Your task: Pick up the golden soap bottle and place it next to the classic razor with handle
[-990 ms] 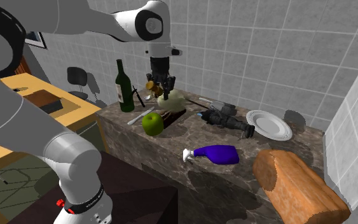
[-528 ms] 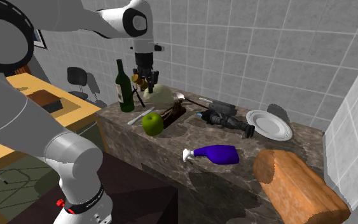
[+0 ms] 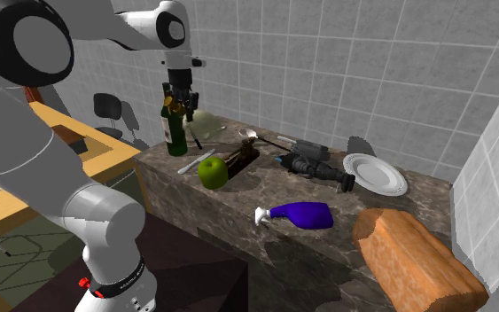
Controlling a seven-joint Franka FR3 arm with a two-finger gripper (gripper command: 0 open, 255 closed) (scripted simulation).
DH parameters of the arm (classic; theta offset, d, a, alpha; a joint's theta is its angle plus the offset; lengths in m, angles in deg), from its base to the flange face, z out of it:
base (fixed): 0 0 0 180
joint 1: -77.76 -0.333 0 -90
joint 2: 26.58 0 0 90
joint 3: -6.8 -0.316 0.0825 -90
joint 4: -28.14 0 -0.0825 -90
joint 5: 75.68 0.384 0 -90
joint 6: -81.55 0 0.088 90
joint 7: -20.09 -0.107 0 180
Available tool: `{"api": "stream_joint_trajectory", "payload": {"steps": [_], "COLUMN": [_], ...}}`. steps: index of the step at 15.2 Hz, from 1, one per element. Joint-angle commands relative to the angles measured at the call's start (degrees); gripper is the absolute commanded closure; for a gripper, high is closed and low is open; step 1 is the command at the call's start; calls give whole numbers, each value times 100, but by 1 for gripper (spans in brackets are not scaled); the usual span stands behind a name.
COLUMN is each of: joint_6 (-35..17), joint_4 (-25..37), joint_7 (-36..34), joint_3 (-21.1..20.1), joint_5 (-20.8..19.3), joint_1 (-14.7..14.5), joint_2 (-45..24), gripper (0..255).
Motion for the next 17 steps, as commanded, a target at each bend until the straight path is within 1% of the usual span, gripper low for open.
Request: {"api": "stream_joint_trajectory", "payload": {"steps": [1,5,9,13,17], "joint_6": [13,37,89,189,364], "joint_4": [190,667,1255,1966,2827], "joint_7": [-303,-855,-1416,-1987,-2553], "joint_3": [-198,-549,-879,-1173,-1413], "joint_5": [70,129,103,-18,-235], "joint_1": [-110,-303,-504,-739,-1042], "joint_2": [-177,-636,-1184,-1823,-2560], "gripper": [255,255,255,255,255]}}
